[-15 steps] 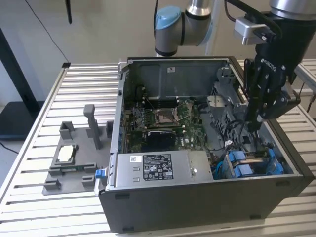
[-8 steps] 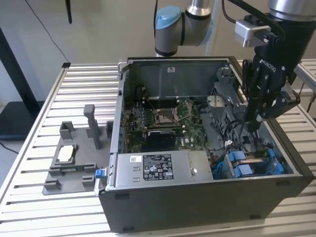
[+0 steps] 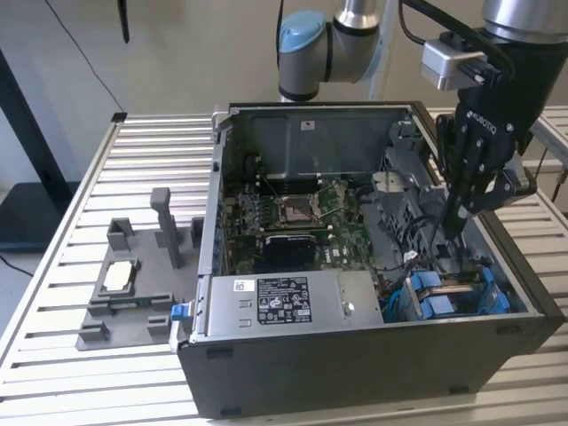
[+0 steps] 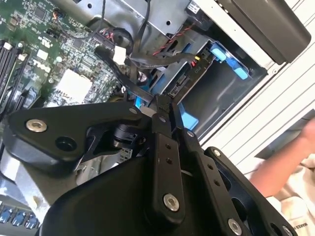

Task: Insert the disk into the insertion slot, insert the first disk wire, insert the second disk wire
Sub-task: 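Insert the second disk wire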

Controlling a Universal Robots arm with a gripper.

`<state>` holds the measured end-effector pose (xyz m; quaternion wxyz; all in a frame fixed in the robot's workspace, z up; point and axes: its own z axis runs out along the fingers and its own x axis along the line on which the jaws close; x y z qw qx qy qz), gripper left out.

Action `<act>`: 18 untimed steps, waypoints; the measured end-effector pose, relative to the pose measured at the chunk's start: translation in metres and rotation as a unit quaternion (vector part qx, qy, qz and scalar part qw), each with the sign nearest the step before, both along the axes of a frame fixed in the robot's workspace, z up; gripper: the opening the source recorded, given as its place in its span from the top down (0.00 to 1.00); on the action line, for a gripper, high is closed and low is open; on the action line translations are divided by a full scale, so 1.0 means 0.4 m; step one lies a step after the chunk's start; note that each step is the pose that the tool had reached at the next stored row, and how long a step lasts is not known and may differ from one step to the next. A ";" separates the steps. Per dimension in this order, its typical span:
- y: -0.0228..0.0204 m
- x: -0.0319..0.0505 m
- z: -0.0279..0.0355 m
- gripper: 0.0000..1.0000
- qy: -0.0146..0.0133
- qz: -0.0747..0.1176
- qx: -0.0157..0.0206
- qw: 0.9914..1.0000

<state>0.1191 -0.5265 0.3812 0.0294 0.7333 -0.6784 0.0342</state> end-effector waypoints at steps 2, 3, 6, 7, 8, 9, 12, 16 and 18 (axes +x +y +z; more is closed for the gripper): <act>-0.007 0.000 -0.002 0.84 0.000 -0.002 0.000 1.000; -0.010 0.000 -0.004 0.84 0.000 -0.004 0.000 1.000; -0.020 0.000 -0.008 0.84 0.000 -0.009 0.001 1.000; -0.022 0.000 -0.010 0.84 0.000 -0.010 0.002 1.000; -0.024 0.000 -0.012 0.84 0.000 -0.011 0.004 1.000; -0.026 0.000 -0.013 0.84 0.000 -0.012 0.007 1.000; -0.032 0.000 -0.018 0.84 0.000 -0.013 0.018 1.000; -0.052 0.000 -0.022 0.84 0.000 -0.013 0.038 0.999; -0.066 0.000 -0.023 0.84 0.001 -0.013 0.046 0.999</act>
